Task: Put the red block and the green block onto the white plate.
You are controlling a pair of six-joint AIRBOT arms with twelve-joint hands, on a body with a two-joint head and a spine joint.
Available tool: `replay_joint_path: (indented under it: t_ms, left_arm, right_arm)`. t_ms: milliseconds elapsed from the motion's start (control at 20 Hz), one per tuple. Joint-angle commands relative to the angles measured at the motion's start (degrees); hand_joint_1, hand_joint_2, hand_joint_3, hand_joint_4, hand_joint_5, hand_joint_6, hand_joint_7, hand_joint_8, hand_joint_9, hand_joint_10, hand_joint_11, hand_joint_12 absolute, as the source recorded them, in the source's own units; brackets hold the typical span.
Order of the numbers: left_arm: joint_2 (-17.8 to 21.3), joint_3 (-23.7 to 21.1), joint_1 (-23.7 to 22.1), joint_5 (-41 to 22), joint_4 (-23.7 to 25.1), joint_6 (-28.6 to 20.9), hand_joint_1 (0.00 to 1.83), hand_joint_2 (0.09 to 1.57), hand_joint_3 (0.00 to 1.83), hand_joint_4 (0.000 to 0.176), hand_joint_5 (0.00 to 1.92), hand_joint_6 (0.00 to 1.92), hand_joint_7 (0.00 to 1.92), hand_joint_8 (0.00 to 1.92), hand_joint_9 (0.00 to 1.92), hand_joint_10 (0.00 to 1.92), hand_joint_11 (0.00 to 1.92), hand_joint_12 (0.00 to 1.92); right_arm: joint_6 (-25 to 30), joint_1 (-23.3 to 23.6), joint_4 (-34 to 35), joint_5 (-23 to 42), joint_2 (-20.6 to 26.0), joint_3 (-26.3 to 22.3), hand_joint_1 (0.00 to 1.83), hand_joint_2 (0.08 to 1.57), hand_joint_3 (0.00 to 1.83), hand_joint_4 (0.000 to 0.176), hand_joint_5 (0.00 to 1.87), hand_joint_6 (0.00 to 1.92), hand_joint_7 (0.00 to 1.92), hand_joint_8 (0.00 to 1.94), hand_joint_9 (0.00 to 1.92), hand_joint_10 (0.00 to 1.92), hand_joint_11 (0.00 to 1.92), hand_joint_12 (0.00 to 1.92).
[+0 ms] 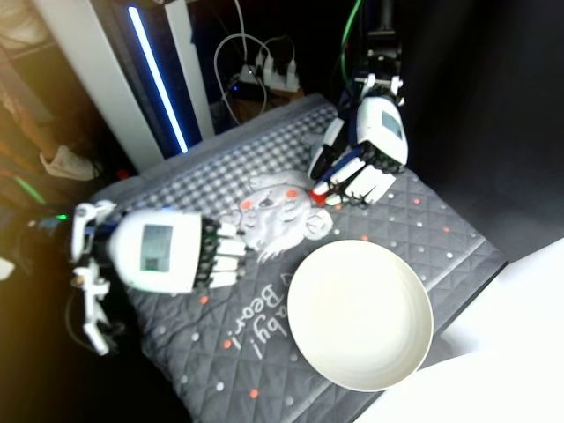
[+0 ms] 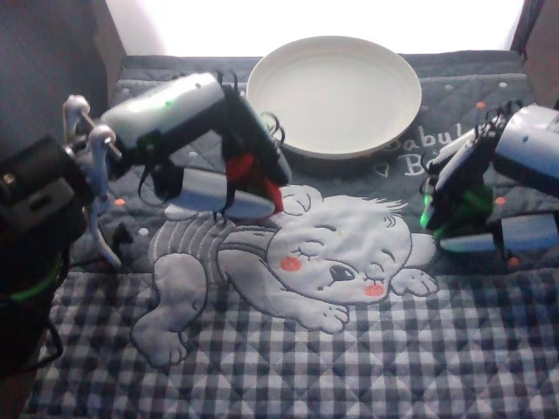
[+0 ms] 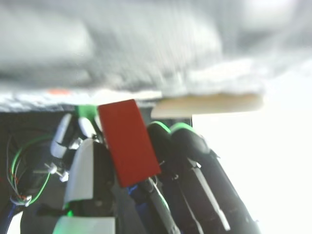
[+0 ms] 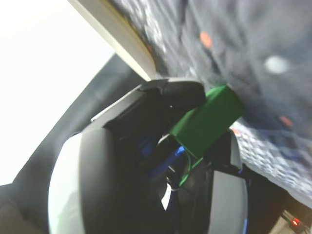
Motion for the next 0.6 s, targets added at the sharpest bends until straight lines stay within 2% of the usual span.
replay_joint_path:
  t_ms: [0, 50, 100, 150, 200, 250, 300, 350, 400, 450, 500, 550]
  left_arm:
    - [-0.31, 0.47, -1.33, -7.14, -0.93, 0.23, 1.3, 1.03, 0.0, 0.0, 1.4, 0.01, 1.11, 1.0, 1.08, 0.7, 0.65, 1.38]
    - [-0.71, 0.99, -2.05, -7.22, -0.93, 0.34, 1.3, 1.03, 0.0, 0.0, 1.4, 0.01, 1.12, 1.01, 1.13, 0.74, 0.75, 1.4]
    - [-1.09, 1.57, -2.67, -7.32, -0.94, 0.36, 1.3, 1.03, 0.0, 0.0, 1.41, 0.01, 1.12, 0.99, 1.13, 0.74, 0.73, 1.39]
    - [-1.41, 2.08, -3.33, -7.41, -0.94, 0.36, 1.3, 1.01, 0.0, 0.0, 1.41, 0.01, 1.18, 0.88, 1.15, 0.7, 0.69, 1.34]
    - [-1.75, 2.72, -4.14, -7.45, -0.95, 0.37, 1.3, 1.0, 0.0, 0.0, 1.43, 0.01, 1.23, 0.74, 1.2, 0.63, 0.75, 1.28]
    - [-2.1, 3.33, -4.83, -7.48, -0.98, 0.41, 1.3, 0.98, 0.0, 0.0, 1.43, 0.04, 1.35, 0.49, 1.3, 0.49, 0.88, 1.2]
    - [-2.57, 4.05, -5.5, -7.46, -1.11, 0.6, 1.3, 0.97, 0.0, 0.0, 1.43, 0.07, 1.44, 0.28, 1.38, 0.49, 1.03, 1.24]
    - [-3.16, 4.88, -6.11, -7.42, -1.45, 0.89, 1.3, 0.97, 0.0, 0.0, 1.32, 0.34, 1.53, 0.07, 1.42, 0.4, 1.15, 1.07]
    - [-3.81, 5.81, -6.72, -7.31, -1.86, 1.1, 1.3, 0.97, 0.0, 0.0, 1.3, 0.39, 1.55, 0.02, 1.47, 0.31, 1.23, 0.99]
    - [-4.19, 6.55, -7.31, -7.05, -2.05, 1.12, 1.31, 0.96, 0.0, 0.0, 1.35, 0.26, 1.56, 0.03, 1.52, 0.22, 1.16, 0.95]
    - [-4.3, 7.11, -7.91, -6.75, -2.39, 1.18, 1.31, 0.96, 0.0, 0.0, 1.4, 0.14, 1.56, 0.04, 1.53, 0.18, 1.2, 0.94]
    - [-4.42, 7.77, -8.61, -6.35, -2.96, 1.34, 1.31, 0.96, 0.0, 0.0, 1.44, 0.06, 1.55, 0.06, 1.55, 0.15, 1.24, 0.96]
  right_arm:
    - [0.17, 0.19, 3.59, 8.02, 0.06, 0.84, 1.38, 1.02, 0.0, 0.0, 1.14, 0.54, 1.27, 0.46, 1.12, 0.99, 1.0, 1.13]
    - [0.13, 0.19, 4.7, 8.47, -0.28, 1.35, 1.31, 1.02, 0.0, 0.0, 1.12, 0.66, 1.34, 0.43, 1.26, 0.69, 1.11, 1.07]
    - [0.08, 0.19, 5.85, 8.99, -0.58, 1.79, 1.3, 1.01, 0.0, 0.0, 1.14, 0.6, 1.34, 0.51, 1.34, 0.55, 1.14, 1.08]
    - [-0.1, 0.2, 6.94, 9.37, -0.84, 2.22, 1.38, 1.02, 0.0, 0.0, 1.14, 0.57, 1.29, 0.41, 1.15, 0.92, 1.02, 1.09]
    - [-0.15, 0.21, 8.06, 9.77, -1.3, 2.85, 1.4, 1.02, 0.0, 0.0, 1.16, 0.55, 1.28, 0.4, 1.11, 1.01, 0.98, 1.09]
    - [-0.16, 0.22, 9.03, 10.0, -1.75, 3.44, 1.4, 1.01, 0.0, 0.0, 1.23, 0.4, 1.34, 0.29, 1.11, 1.05, 0.93, 1.19]
    - [-0.16, 0.24, 9.98, 10.14, -2.24, 4.05, 1.31, 0.99, 0.0, 0.0, 1.29, 0.34, 1.36, 0.39, 1.15, 0.89, 0.94, 1.27]
    - [-0.16, 0.29, 10.91, 10.26, -2.74, 4.67, 1.39, 1.0, 0.0, 0.0, 1.33, 0.14, 1.31, 0.41, 1.12, 1.05, 0.93, 1.25]
    - [-0.16, 0.66, 11.55, 10.29, -3.39, 5.41, 1.32, 1.0, 0.0, 0.0, 1.39, 0.06, 1.25, 0.69, 1.15, 0.95, 0.93, 1.31]
    - [-0.17, 1.86, 11.54, 10.18, -4.04, 6.14, 1.31, 1.01, 0.0, 0.0, 1.4, 0.03, 1.21, 0.81, 1.16, 0.93, 0.92, 1.35]
    - [-0.17, 3.32, 11.4, 9.61, -4.89, 6.94, 1.31, 1.01, 0.0, 0.0, 1.4, 0.01, 1.2, 0.87, 1.17, 0.95, 0.94, 1.41]
    - [-0.17, 5.26, 11.08, 9.01, -6.07, 8.13, 1.3, 0.99, 0.0, 0.0, 1.42, 0.06, 1.34, 0.52, 1.22, 0.75, 0.94, 1.3]
